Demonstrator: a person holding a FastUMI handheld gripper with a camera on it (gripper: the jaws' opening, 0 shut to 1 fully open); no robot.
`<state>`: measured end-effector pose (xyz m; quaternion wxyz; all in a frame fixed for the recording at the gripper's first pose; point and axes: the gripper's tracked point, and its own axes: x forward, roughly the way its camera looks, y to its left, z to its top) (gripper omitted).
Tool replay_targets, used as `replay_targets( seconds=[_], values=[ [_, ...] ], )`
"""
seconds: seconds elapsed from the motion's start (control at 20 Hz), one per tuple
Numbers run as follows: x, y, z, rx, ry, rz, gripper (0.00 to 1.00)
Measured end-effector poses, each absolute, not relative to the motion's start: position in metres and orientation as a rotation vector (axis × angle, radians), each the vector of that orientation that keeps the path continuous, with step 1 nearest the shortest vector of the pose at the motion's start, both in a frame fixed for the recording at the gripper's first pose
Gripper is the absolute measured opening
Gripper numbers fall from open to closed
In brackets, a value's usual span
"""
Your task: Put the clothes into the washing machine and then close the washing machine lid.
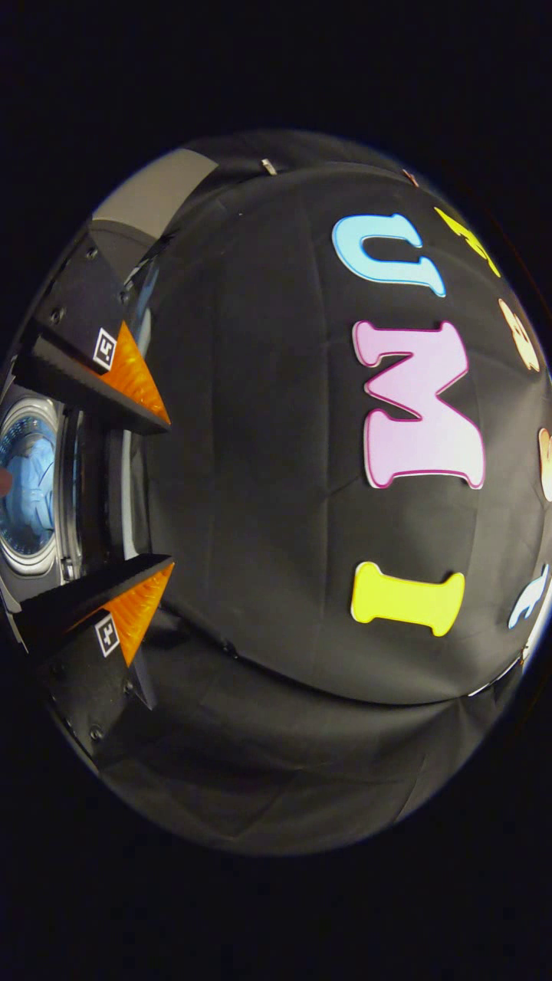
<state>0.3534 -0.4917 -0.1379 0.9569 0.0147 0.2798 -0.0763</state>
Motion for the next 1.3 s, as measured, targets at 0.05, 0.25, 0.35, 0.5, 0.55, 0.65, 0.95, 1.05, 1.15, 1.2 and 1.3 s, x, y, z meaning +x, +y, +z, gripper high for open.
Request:
replay_targets(
  seconds=[0.05, 0.25, 0.35, 0.5, 0.55, 0.65, 0.95, 1.05, 1.15, 1.2, 1.3],
  values=[
    [0.350, -0.491, -0.141, 0.046, 0.566, -0.157, 0.99],
    [0.333, -0.492, -0.136, 0.023, 0.536, -0.169, 0.99],
    [0.325, -0.491, -0.134, 0.016, 0.527, -0.174, 1.00],
    [0.309, -0.488, -0.132, 0.018, 0.517, -0.174, 1.00],
    [0.305, -0.488, -0.133, 0.019, 0.514, -0.174, 1.00],
    [0.296, -0.487, -0.132, 0.018, 0.511, -0.175, 1.00],
    [0.273, -0.484, -0.133, 0.017, 0.506, -0.172, 1.00],
    [0.266, -0.482, -0.134, 0.018, 0.506, -0.166, 1.00],
    [0.256, -0.481, -0.136, 0.022, 0.511, -0.156, 1.00],
    [0.251, -0.480, -0.136, 0.023, 0.508, -0.151, 1.00],
    [0.243, -0.478, -0.136, 0.029, 0.503, -0.142, 0.99]
  ],
)
